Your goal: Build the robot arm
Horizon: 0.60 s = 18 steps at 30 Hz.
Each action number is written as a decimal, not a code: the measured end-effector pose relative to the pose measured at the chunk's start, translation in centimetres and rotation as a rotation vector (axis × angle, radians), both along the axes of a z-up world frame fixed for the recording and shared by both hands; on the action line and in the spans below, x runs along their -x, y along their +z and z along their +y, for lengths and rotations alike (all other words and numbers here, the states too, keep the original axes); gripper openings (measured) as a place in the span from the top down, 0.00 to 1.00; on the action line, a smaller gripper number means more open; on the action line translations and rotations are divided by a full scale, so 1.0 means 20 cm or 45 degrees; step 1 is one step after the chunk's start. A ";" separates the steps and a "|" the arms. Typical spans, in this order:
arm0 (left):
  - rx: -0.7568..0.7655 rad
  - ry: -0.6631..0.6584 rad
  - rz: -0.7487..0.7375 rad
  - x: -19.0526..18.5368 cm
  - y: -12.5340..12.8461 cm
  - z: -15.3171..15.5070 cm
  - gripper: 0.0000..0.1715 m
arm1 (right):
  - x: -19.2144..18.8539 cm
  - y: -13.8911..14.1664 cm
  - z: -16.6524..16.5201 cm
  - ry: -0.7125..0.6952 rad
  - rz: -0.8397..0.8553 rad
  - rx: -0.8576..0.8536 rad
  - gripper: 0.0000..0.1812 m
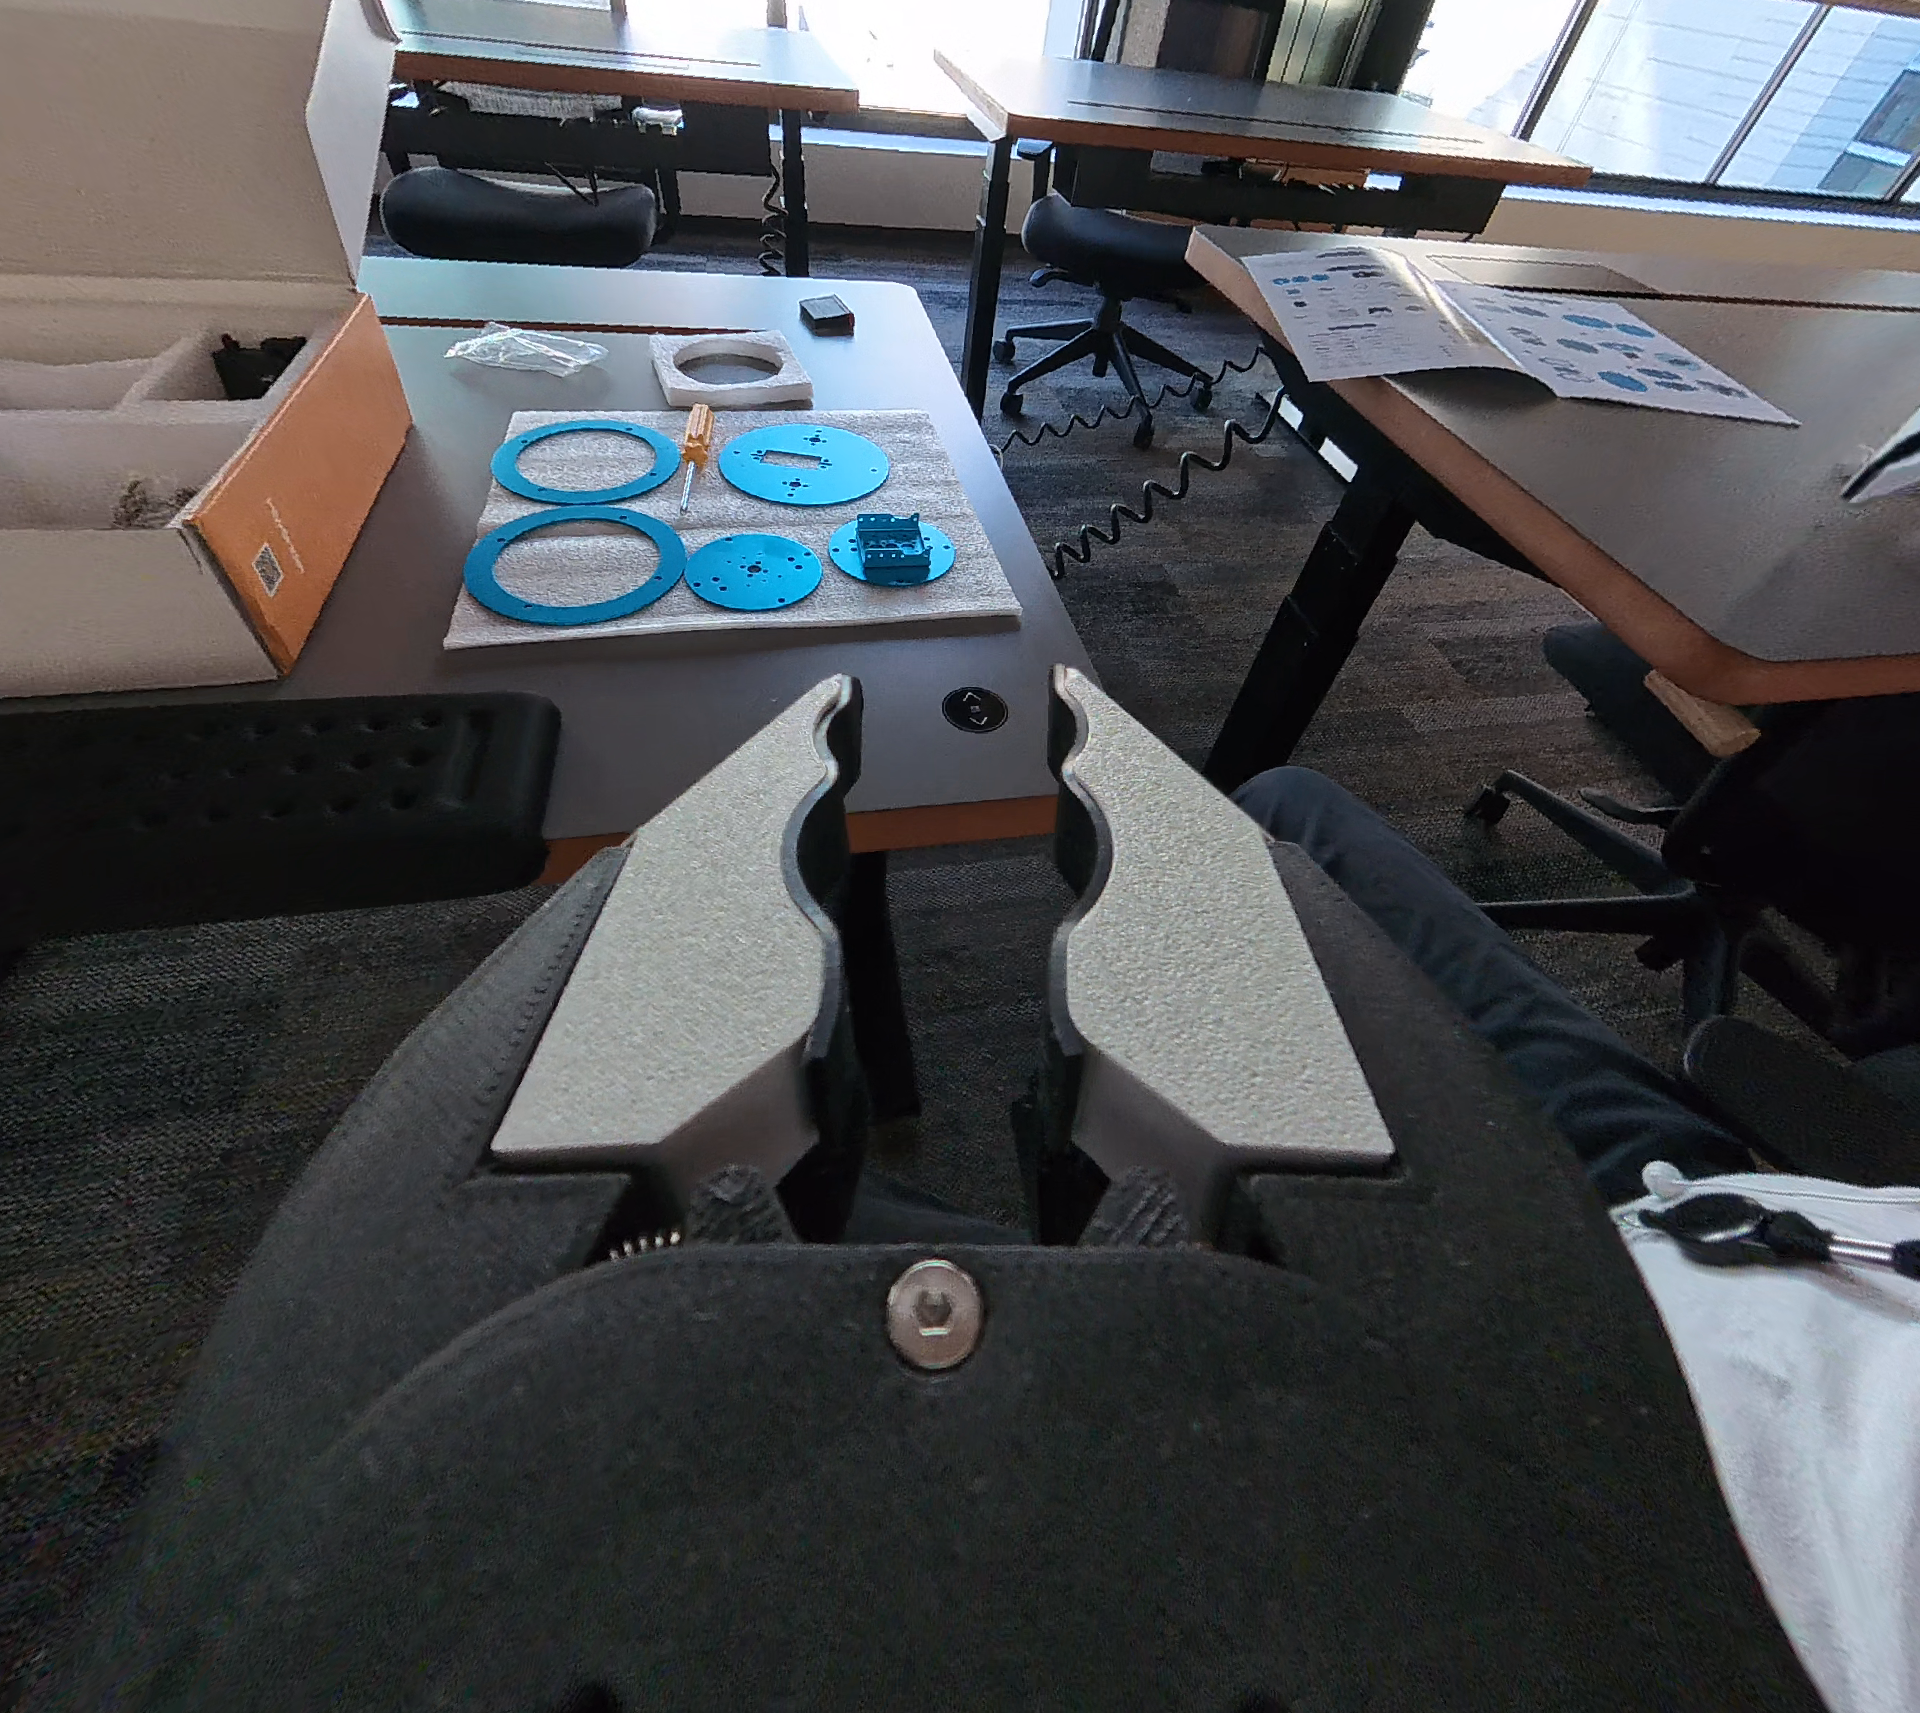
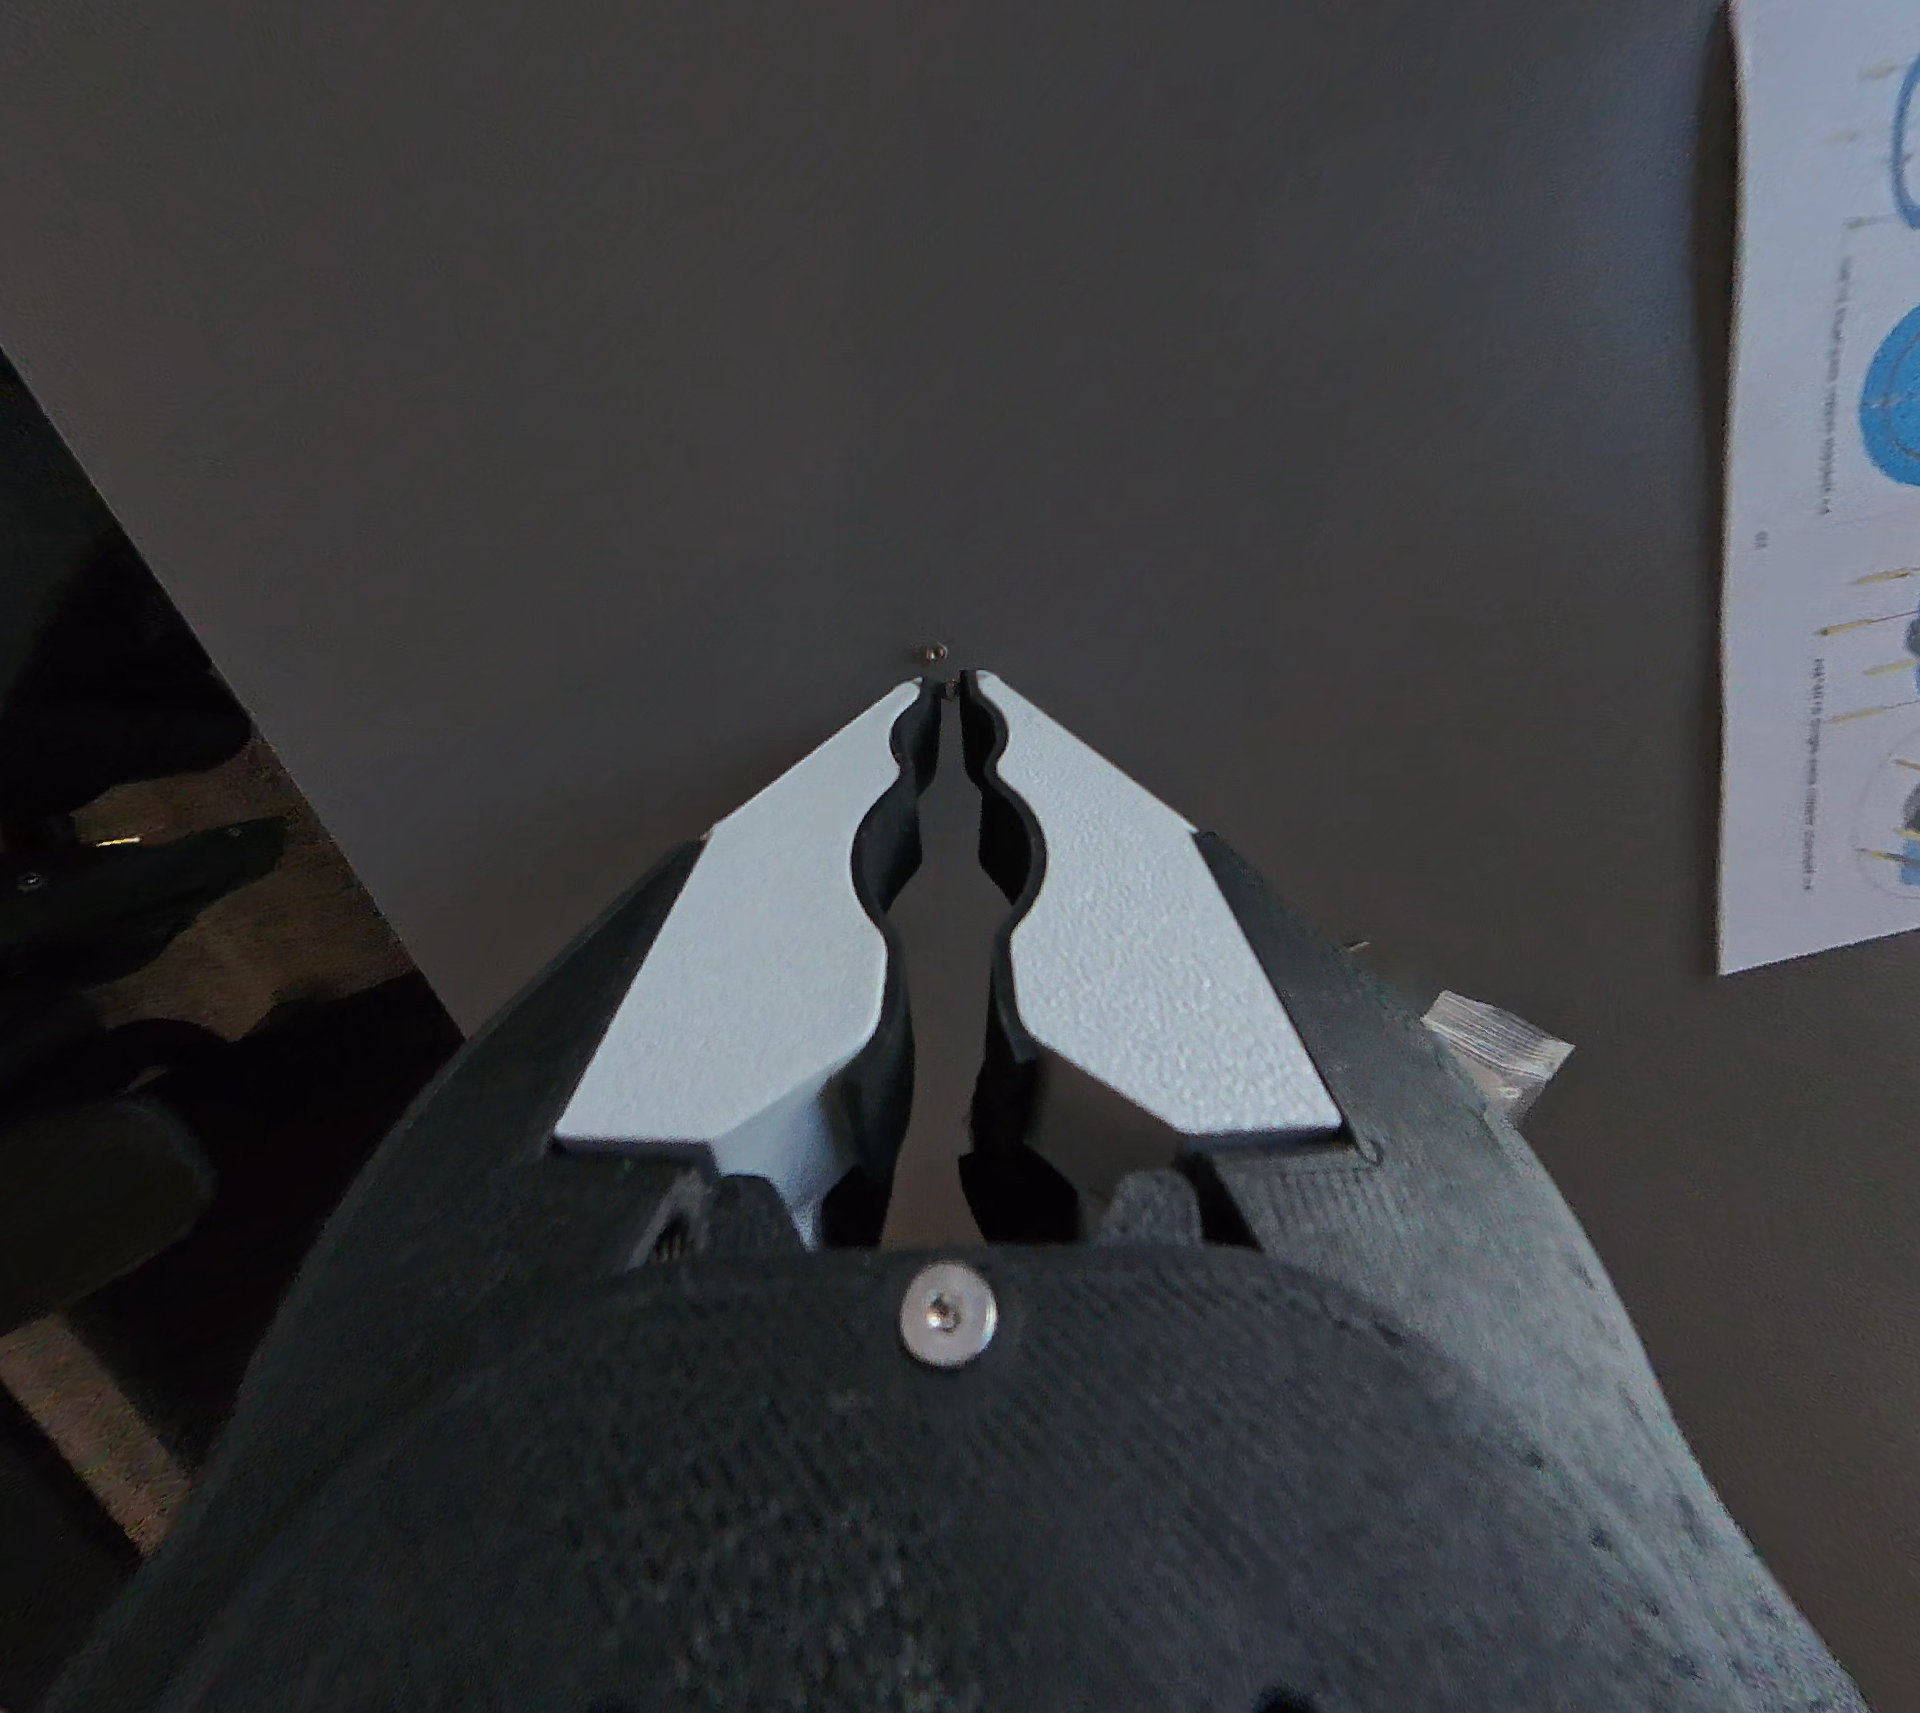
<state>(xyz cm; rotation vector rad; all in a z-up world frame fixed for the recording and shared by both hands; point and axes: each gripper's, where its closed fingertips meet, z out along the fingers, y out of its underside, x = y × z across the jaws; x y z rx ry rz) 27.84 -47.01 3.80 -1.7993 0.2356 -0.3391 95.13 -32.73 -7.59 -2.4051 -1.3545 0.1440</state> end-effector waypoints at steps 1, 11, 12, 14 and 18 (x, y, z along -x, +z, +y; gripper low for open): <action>-0.002 0.002 0.008 0.00 0.00 0.00 0.80 | 0.02 0.03 0.01 0.006 0.000 -0.029 0.98; 0.014 -0.017 0.006 0.03 -0.03 0.02 0.79 | 0.74 0.48 0.20 0.347 0.039 -0.443 0.99; 0.018 -0.017 0.007 0.04 -0.04 0.02 0.79 | 0.85 0.51 0.22 0.404 0.055 -0.464 0.99; 0.026 -0.014 0.003 0.05 -0.06 0.01 0.79 | 1.10 0.55 0.25 0.524 0.102 -0.477 0.99; 0.052 -0.022 -0.021 0.07 -0.11 0.02 0.79 | 1.58 0.53 0.33 0.741 0.139 -0.451 0.98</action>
